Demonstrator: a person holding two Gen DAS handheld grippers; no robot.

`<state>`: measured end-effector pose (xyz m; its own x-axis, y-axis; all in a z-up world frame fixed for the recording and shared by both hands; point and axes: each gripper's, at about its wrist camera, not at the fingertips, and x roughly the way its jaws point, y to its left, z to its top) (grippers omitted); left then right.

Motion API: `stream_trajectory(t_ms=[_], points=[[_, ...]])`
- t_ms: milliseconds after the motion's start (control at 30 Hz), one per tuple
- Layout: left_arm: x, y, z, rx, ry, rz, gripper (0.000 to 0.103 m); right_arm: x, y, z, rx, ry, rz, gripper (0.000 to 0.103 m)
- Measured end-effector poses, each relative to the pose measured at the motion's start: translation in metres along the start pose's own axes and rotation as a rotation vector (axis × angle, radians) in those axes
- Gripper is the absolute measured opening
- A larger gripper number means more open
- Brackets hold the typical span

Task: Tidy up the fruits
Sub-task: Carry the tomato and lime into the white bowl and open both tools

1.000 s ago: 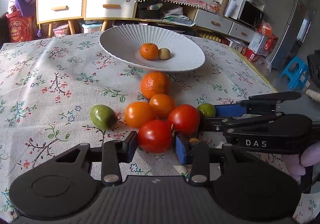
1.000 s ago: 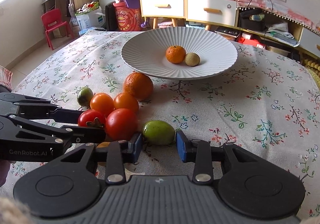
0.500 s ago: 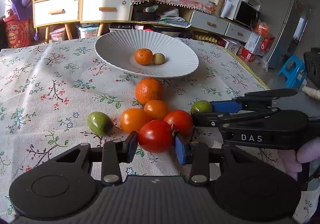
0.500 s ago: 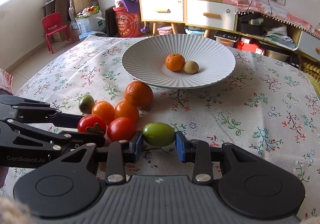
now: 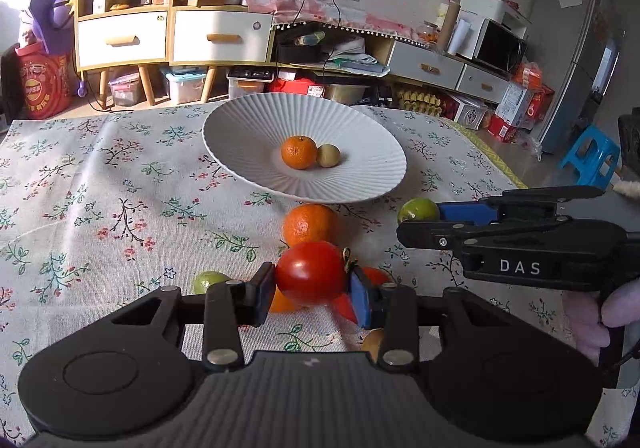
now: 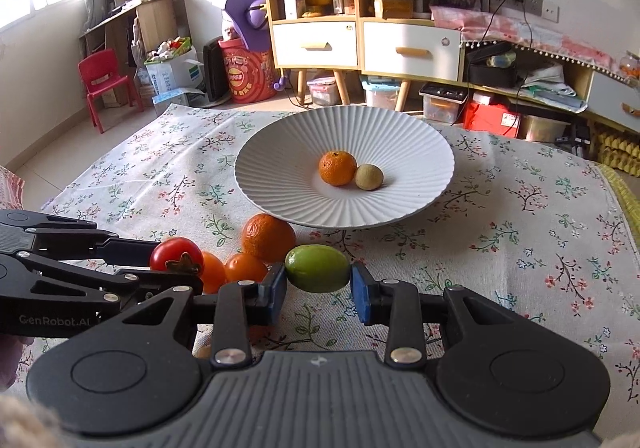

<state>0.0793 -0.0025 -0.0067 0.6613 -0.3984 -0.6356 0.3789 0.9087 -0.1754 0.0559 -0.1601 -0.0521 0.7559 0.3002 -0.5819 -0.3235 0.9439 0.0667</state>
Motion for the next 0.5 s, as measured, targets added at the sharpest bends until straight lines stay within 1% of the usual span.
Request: stream_trajectory(t_ms=[167, 233, 300, 367, 500], points=[[0.002, -0.002, 0.012, -0.003, -0.039, 0.023, 0.037, 0.008, -0.009, 0.012, 0.004, -0.004, -0.006, 0.032], [0.004, -0.005, 0.018, 0.011, -0.055, 0.026, 0.037, 0.012, -0.016, 0.017, 0.015, -0.008, -0.017, 0.032], [0.008, -0.009, 0.023, 0.032, -0.059, 0.029, 0.037, 0.016, -0.023, 0.023, 0.023, -0.014, -0.027, 0.032], [0.014, -0.012, 0.028, 0.042, -0.057, 0.030, 0.037, 0.020, -0.031, 0.028, 0.021, -0.012, -0.011, 0.032], [0.031, -0.015, 0.037, 0.040, -0.047, 0.029, 0.037, 0.031, -0.038, 0.036, -0.022, -0.005, -0.001, 0.032]])
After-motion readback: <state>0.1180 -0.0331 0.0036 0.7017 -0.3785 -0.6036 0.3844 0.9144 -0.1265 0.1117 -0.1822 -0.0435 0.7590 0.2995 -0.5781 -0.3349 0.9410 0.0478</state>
